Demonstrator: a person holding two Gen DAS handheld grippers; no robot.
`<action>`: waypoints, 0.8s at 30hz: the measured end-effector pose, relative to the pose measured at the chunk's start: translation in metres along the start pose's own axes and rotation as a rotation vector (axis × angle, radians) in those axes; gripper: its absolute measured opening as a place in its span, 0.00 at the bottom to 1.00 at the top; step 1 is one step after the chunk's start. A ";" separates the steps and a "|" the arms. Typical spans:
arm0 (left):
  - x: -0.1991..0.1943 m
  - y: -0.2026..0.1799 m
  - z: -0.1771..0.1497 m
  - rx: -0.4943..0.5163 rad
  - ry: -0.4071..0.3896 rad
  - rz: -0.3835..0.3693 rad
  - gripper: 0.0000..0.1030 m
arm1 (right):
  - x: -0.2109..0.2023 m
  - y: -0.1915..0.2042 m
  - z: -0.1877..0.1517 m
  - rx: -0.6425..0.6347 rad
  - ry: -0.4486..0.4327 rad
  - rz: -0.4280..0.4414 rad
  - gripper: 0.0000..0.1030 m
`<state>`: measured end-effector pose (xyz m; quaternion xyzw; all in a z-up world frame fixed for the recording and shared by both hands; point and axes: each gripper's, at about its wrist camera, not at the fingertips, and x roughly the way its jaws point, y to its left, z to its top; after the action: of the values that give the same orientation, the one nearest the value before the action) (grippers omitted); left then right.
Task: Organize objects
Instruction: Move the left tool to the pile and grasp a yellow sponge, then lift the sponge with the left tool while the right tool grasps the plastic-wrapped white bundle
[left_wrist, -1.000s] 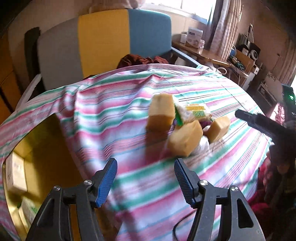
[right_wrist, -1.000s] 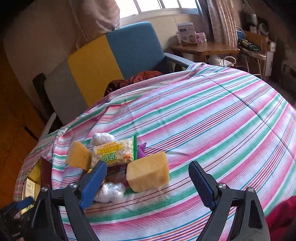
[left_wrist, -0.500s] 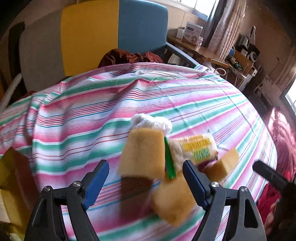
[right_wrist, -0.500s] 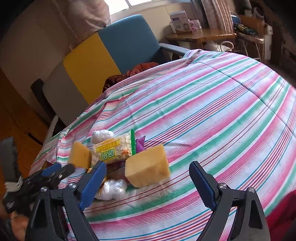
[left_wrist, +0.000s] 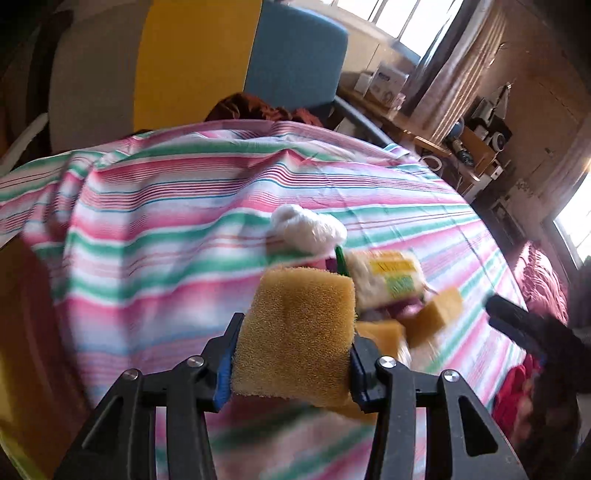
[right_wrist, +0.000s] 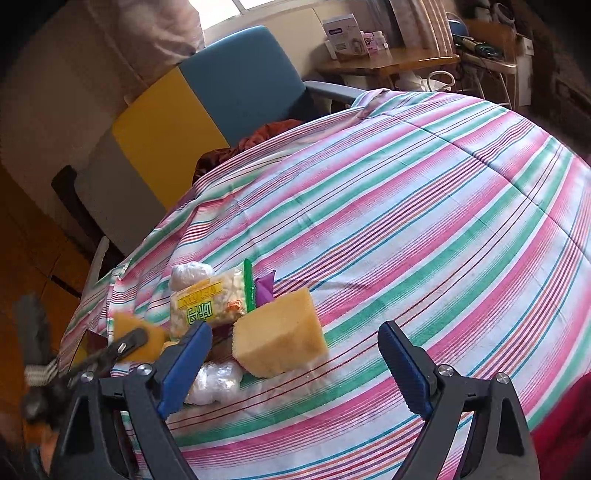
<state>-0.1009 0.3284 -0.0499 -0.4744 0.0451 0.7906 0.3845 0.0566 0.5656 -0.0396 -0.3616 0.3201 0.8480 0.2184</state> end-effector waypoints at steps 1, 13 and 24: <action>-0.009 -0.001 -0.009 0.009 -0.008 0.003 0.47 | 0.001 0.000 0.000 -0.001 0.002 -0.004 0.89; -0.053 -0.026 -0.108 0.147 0.046 -0.045 0.47 | 0.009 -0.013 0.001 0.046 0.021 -0.048 0.89; -0.084 -0.015 -0.152 0.157 0.016 0.000 0.47 | 0.012 0.002 -0.003 -0.019 0.029 -0.007 0.89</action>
<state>0.0394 0.2248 -0.0626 -0.4488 0.1100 0.7808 0.4204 0.0494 0.5637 -0.0496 -0.3772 0.3137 0.8448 0.2134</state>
